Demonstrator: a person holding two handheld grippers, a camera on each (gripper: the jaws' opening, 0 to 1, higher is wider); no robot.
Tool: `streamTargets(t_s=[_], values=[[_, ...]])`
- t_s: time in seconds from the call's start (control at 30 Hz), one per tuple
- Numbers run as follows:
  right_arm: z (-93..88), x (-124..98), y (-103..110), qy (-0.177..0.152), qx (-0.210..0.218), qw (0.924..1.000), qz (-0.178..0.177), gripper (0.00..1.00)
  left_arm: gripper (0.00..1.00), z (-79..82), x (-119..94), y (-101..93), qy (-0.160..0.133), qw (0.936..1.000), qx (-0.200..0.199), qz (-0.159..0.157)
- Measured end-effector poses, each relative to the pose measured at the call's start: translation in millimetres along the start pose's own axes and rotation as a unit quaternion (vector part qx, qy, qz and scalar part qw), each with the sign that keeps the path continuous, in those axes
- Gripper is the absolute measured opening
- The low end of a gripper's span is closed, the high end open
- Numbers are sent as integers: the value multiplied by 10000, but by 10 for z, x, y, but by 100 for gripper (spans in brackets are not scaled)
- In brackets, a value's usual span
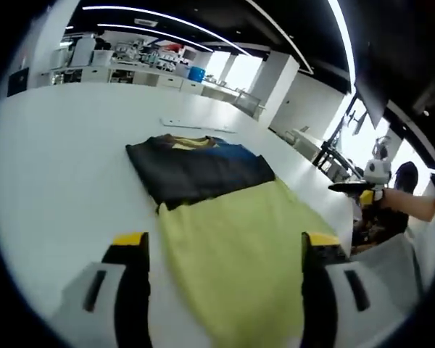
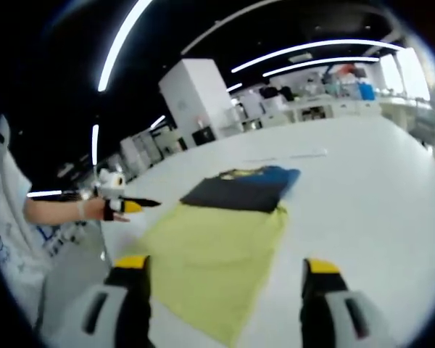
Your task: Fold the garment on the visible template until the final outline fits inside the template.
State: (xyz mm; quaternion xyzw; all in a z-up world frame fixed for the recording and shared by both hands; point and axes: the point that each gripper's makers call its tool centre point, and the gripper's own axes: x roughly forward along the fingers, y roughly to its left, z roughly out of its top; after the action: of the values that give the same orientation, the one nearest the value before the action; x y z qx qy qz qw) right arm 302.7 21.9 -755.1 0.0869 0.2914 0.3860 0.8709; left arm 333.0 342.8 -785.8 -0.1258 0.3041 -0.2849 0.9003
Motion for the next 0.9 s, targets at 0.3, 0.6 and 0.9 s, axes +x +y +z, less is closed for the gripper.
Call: streamTargets(t_s=[0.3,0.6,0.9], values=[[-102,-13,2,163,-12,9999,6,80,70,-220,-231,-25,108,9997,-215,-4],[-317,-16,16,468,8,9989,21,71,54,-473,-404,-123,337,9986,-389,-81],[-575,-35,-18,777,175,9968,39,58,41,-779,-533,-190,619,9948,-804,6]])
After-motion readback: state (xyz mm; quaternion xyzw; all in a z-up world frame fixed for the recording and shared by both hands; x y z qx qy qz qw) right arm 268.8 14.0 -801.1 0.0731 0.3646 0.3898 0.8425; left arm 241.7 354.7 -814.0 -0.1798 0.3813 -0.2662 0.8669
